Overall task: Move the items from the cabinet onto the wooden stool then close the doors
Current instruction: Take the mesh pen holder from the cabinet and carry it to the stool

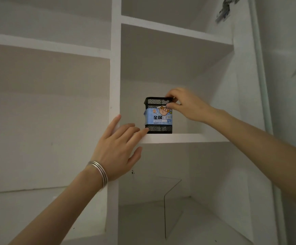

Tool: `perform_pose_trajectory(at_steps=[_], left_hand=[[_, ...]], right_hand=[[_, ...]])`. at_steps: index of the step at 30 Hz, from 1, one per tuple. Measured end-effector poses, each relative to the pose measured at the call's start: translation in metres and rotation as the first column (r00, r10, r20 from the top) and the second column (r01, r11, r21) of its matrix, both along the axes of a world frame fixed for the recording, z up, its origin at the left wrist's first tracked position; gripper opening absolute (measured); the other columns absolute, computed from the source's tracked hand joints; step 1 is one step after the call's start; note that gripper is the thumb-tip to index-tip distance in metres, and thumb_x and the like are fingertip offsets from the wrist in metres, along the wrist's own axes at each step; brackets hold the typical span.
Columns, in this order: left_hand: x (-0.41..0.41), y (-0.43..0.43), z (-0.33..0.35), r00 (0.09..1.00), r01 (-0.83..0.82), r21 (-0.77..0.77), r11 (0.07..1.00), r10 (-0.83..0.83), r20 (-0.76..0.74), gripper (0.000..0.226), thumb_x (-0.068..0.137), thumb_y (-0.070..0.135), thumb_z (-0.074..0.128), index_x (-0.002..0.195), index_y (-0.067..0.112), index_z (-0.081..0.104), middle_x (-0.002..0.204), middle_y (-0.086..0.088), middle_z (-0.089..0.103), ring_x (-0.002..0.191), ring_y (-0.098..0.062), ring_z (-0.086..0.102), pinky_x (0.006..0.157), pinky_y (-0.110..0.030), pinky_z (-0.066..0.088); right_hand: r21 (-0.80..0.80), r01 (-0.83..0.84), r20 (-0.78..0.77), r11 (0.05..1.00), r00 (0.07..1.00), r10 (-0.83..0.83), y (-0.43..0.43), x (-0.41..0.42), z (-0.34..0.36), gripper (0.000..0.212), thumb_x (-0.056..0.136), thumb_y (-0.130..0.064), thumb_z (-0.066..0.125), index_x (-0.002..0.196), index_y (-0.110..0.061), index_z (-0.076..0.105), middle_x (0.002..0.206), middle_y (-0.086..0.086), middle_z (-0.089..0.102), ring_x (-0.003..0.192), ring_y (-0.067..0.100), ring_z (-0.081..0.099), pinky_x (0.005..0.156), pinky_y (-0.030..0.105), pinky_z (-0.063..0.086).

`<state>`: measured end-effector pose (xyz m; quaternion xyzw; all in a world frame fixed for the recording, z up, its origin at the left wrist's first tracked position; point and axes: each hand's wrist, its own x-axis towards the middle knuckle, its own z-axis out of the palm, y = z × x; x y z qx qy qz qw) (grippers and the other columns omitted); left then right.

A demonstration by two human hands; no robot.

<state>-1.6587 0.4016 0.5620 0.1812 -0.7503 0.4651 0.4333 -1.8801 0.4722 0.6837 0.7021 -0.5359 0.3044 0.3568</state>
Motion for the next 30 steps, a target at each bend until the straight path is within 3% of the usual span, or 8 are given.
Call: perform_pose_trajectory(at_steps=[3,6,10,17,22,25,30], left_hand=[[0.0,0.0,0.0,1.0,0.002,0.001,1.0,-0.002,-0.005,0.045,0.089,0.032,0.042,0.126,0.011,0.057,0.108,-0.004,0.063,0.11,-0.025,0.056,0.114,-0.048,0.016],[0.0,0.001,0.0,1.0,0.007,0.008,1.0,-0.006,-0.012,0.046,0.089,0.033,0.04,0.126,0.01,0.057,0.107,-0.005,0.063,0.109,-0.025,0.056,0.114,-0.048,0.016],[0.003,0.006,-0.002,0.999,0.049,0.033,0.998,-0.049,-0.017,0.047,0.09,0.033,0.037,0.124,0.008,0.058,0.107,-0.008,0.063,0.108,-0.028,0.057,0.112,-0.049,0.02],[0.012,0.038,-0.024,0.942,0.311,0.092,0.946,-0.294,-0.161,0.046,0.089,0.033,0.041,0.122,0.006,0.058,0.109,-0.01,0.063,0.105,-0.03,0.056,0.105,-0.045,0.032],[0.024,0.068,-0.091,0.872,0.489,0.209,0.847,-0.472,-0.127,0.049,0.091,0.037,0.042,0.121,0.002,0.058,0.109,-0.012,0.062,0.098,-0.032,0.057,0.098,-0.044,0.037],[0.03,0.089,-0.144,0.827,0.542,0.348,0.765,-0.56,-0.058,0.051,0.09,0.04,0.04,0.12,0.004,0.06,0.109,-0.011,0.063,0.099,-0.031,0.056,0.093,-0.043,0.038],[0.025,0.15,-0.222,0.646,0.6,0.567,0.564,-0.76,0.072,0.053,0.087,0.045,0.04,0.118,0.007,0.062,0.105,-0.006,0.065,0.093,-0.026,0.061,0.087,-0.038,0.042]], right_hand=[[-0.021,-0.027,0.017,0.999,0.999,0.027,0.004,0.001,0.003,0.021,0.089,-0.021,0.058,0.103,-0.005,0.058,0.106,0.008,0.059,0.089,0.016,0.05,0.074,0.028,0.036],[-0.033,-0.037,0.006,0.999,0.999,0.037,0.018,0.006,0.006,0.019,0.085,-0.018,0.064,0.097,-0.004,0.061,0.102,0.01,0.061,0.088,0.025,0.056,0.073,0.031,0.038],[-0.093,-0.005,-0.008,0.996,1.0,0.005,0.048,0.018,0.004,0.018,0.084,-0.015,0.066,0.096,-0.002,0.063,0.097,0.008,0.057,0.087,0.026,0.057,0.066,0.023,0.033],[-0.179,0.065,0.037,0.982,0.998,-0.06,0.128,0.059,-0.03,0.019,0.082,-0.019,0.068,0.095,-0.005,0.066,0.095,0.004,0.06,0.084,0.016,0.057,0.067,0.013,0.04],[-0.046,0.188,0.189,0.981,0.966,-0.176,0.192,0.095,-0.098,0.015,0.082,-0.019,0.068,0.094,-0.011,0.066,0.084,-0.013,0.058,0.083,0.009,0.057,0.067,0.015,0.047],[0.02,0.294,0.219,0.956,0.931,-0.291,0.234,0.117,-0.157,0.02,0.078,-0.026,0.068,0.093,-0.013,0.068,0.082,-0.013,0.057,0.083,0.008,0.053,0.069,0.015,0.047],[0.184,0.528,0.261,0.829,0.787,-0.56,0.323,0.16,-0.261,0.018,0.075,-0.03,0.073,0.089,-0.019,0.07,0.084,-0.011,0.061,0.087,0.013,0.049,0.071,0.016,0.042]])
